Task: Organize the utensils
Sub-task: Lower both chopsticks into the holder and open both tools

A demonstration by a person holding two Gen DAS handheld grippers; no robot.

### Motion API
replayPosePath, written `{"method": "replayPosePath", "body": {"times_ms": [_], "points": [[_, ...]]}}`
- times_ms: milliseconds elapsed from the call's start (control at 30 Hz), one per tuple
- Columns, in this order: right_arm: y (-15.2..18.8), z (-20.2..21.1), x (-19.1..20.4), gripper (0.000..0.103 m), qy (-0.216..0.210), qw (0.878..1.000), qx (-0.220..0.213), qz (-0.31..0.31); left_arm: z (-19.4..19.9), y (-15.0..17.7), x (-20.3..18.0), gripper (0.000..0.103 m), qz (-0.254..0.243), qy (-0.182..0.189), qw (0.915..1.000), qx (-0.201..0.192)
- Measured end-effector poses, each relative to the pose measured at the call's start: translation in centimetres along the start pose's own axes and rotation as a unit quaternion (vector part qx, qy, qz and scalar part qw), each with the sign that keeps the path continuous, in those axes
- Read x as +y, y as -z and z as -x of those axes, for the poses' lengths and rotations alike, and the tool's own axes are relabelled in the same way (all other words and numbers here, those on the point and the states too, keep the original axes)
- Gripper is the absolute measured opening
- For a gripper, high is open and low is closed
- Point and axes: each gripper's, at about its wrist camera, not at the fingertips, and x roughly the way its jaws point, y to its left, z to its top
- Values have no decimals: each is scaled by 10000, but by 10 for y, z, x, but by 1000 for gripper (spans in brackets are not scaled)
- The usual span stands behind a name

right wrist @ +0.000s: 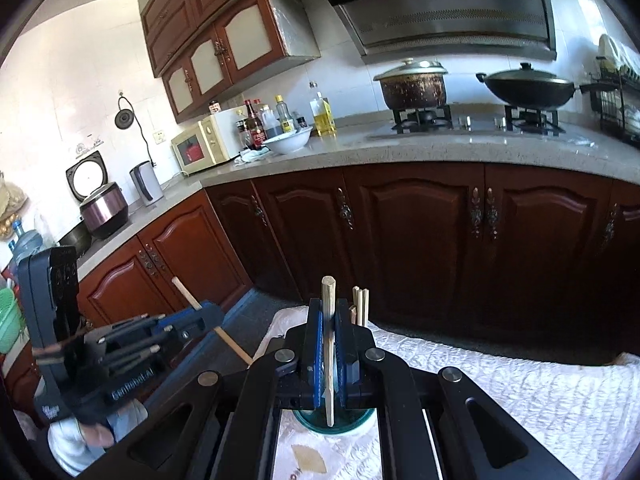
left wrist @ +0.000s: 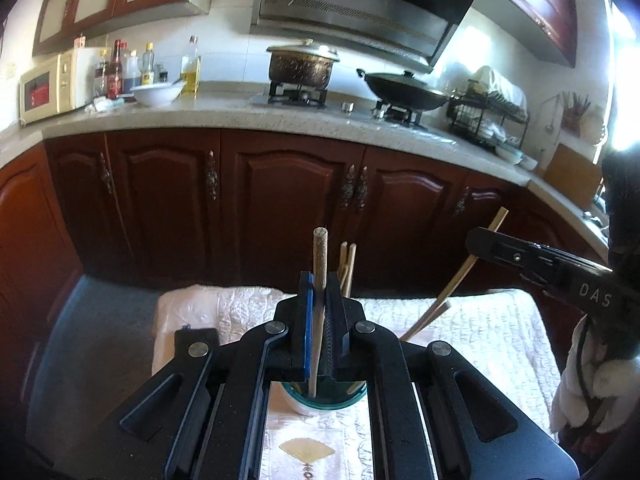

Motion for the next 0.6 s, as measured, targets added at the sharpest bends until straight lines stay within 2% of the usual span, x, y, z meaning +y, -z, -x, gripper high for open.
{"method": "replayPosePath", "body": {"times_ms": [367, 600], "points": [[43, -60, -22, 5, 53, 9971, 708, -286, -43, 28, 6, 4, 237, -26, 9988, 421], [54, -64, -39, 5, 5, 9946, 886, -545, -53, 38, 2, 4, 288, -63, 9977, 612]]}}
